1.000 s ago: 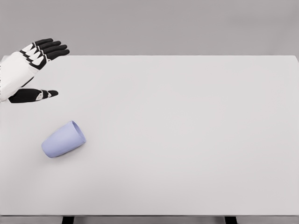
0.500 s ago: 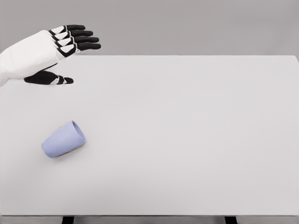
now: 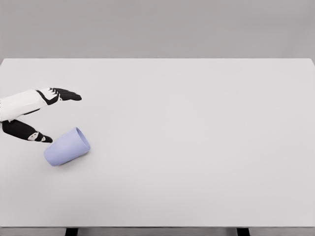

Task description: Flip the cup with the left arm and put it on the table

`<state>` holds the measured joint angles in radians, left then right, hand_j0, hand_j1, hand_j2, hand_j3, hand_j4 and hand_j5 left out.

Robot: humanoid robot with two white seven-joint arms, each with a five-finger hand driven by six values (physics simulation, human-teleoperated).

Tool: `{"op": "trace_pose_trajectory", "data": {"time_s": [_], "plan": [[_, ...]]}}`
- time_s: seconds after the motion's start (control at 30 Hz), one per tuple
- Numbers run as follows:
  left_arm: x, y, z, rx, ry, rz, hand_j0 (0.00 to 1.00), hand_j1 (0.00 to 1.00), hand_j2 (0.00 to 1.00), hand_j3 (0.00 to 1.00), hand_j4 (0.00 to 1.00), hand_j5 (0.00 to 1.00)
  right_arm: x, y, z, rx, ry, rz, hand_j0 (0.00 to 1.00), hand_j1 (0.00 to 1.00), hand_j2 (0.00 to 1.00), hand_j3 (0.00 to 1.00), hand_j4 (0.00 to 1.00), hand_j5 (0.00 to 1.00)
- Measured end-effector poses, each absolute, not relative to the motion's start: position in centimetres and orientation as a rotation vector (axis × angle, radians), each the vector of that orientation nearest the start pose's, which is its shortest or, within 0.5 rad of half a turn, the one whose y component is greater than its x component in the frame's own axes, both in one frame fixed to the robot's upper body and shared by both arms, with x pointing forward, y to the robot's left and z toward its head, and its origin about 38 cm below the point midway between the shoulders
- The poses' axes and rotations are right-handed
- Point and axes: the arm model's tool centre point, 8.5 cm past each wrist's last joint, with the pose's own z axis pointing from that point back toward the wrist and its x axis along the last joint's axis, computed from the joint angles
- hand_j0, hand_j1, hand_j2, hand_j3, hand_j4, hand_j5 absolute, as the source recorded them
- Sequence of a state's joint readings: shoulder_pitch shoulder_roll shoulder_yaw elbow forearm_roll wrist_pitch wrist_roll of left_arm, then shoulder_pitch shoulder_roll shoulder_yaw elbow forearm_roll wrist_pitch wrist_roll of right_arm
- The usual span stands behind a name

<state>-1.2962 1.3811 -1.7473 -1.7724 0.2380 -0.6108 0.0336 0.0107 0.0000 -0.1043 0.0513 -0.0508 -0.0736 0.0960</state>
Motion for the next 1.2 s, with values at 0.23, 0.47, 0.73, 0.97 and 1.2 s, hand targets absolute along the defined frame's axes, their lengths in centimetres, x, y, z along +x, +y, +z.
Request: {"op": "trace_pose_trajectory", "data": {"time_s": [0.23,0.47,0.73,0.97,1.2], "plan": [[33.5,35.1,24.1,0.026,-1.582,-1.651,1.00,1.00,1.00,1.00,1.00,1.00,-1.6,-26.3,-26.1,0.004,-0.025,-0.153,1.00,1.00,1.00,1.00,1.00,1.00],[33.5,35.8,24.8,0.066,-1.589,-1.650,0.95,0.95,0.95,0.95,0.95,0.95,-1.6,-26.3,-26.1,0.004,-0.025,-0.153,1.00,1.00,1.00,1.00,1.00,1.00],[34.1,34.4,24.4,-0.044,-1.633,-1.497,0.99,0.99,0.99,0.99,0.99,0.99,-1.6,-26.3,-26.1,0.004,-0.025,-0.153,1.00,1.00,1.00,1.00,1.00,1.00],[36.1,34.2,23.3,0.019,-1.506,-1.354,0.99,0.99,0.99,0.99,0.99,0.99,-1.6,-26.3,-26.1,0.004,-0.026,-0.153,1.00,1.00,1.00,1.00,1.00,1.00],[36.4,34.3,21.8,0.034,-1.409,-1.294,0.99,0.99,0.99,0.99,0.99,0.99,-1.6,-26.3,-26.1,0.004,-0.025,-0.153,1.00,1.00,1.00,1.00,1.00,1.00]]}}
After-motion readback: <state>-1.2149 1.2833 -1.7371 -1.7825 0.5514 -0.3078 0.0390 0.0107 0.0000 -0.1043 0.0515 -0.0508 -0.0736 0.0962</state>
